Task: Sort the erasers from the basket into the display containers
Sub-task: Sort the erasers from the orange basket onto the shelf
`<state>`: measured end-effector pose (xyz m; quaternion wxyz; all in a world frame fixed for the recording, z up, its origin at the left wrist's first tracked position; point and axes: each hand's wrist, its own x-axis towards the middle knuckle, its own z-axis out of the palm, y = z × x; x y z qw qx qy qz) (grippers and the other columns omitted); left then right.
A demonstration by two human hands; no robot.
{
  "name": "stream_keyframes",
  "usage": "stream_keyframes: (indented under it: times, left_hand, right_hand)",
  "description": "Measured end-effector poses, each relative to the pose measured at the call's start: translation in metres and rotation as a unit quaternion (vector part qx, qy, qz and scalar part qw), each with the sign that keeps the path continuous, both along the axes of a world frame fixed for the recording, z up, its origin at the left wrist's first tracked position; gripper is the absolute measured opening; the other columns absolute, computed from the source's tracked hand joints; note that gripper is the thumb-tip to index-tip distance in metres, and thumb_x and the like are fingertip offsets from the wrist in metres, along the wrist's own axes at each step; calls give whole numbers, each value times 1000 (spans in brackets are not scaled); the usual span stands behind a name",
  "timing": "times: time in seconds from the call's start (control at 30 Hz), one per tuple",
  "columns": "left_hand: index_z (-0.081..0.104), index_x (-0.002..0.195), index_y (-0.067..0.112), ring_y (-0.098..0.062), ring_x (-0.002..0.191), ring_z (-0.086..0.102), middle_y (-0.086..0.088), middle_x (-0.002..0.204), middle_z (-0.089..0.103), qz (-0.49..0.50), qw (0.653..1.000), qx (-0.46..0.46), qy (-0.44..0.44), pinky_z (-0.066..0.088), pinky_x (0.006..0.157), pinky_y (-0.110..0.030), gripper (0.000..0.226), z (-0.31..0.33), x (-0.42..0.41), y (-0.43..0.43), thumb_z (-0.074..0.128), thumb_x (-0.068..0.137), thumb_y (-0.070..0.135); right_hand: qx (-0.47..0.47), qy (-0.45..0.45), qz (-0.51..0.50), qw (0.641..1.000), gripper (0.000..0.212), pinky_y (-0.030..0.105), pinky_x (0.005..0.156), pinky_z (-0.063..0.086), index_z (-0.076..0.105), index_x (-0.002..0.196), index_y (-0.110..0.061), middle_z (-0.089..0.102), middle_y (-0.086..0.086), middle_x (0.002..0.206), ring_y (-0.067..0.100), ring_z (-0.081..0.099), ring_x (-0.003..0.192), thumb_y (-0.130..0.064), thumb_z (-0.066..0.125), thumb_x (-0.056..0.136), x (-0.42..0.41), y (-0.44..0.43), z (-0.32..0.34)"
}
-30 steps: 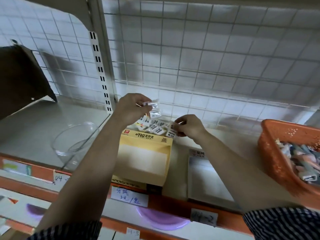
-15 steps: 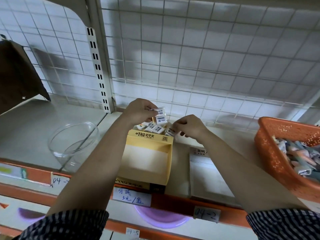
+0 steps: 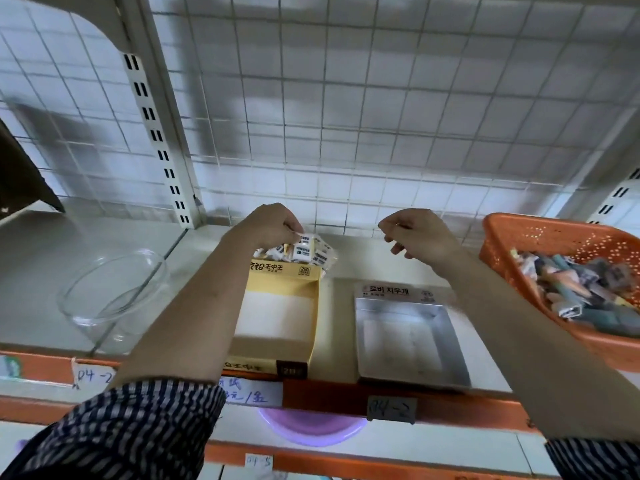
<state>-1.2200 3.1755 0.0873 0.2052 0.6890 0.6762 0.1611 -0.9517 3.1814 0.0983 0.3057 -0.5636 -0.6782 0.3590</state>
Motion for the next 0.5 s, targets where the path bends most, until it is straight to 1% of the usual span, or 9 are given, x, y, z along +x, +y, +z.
stream_keyframes:
  times: [0.07,0.1,0.17,0.23,0.27,0.33,0.5]
  left_hand:
    - [73,107,17,-15,98,61,0,105,68,4,1000,13,13,40,77,-23,19,-1,2,2,69,89,19]
    - [73,105,16,-17,100,62,0,105,69,8,1000,19,21,42,79,-25,17,-2,3,2,69,88,18]
    - [73,102,16,-19,102,62,1,105,69,15,999,28,40,47,84,-30,15,0,5,3,69,87,18]
    - [72,102,17,-19,102,61,2,106,68,23,997,54,44,49,90,-35,16,5,11,3,71,87,23]
    - [73,98,18,-17,100,61,3,104,69,23,996,80,31,49,90,-35,13,9,16,2,70,87,24]
    - [73,92,18,-14,93,62,5,98,70,13,990,137,-9,48,84,-30,10,18,33,0,64,89,24]
    - [73,91,17,-10,88,64,8,92,72,-46,966,240,-90,51,83,-30,15,40,106,2,59,91,23]
  right_hand:
    - [2,-2,-6,1000,12,24,56,45,69,92,-16,68,5,87,14,62,65,-21,59,92,8,-1,1]
    - [4,-1,-9,1000,12,24,56,45,69,92,-16,68,5,87,14,62,65,-21,59,92,12,-1,2]
    - [8,2,-15,1000,12,24,57,46,69,92,-16,68,5,86,14,62,66,-21,58,92,20,-1,4]
    - [13,6,-21,1000,13,25,58,47,70,93,-14,68,5,85,14,62,67,-20,58,92,30,-1,7]
    - [18,7,-25,999,13,25,58,47,70,94,-14,68,5,85,14,62,66,-19,58,92,36,-1,9]
    - [34,14,-35,999,12,24,57,47,70,95,-14,68,3,83,14,61,65,-20,59,92,50,-1,14]
    - [94,27,-80,992,10,26,58,48,70,92,-17,68,2,79,12,60,62,-17,60,92,107,-2,33]
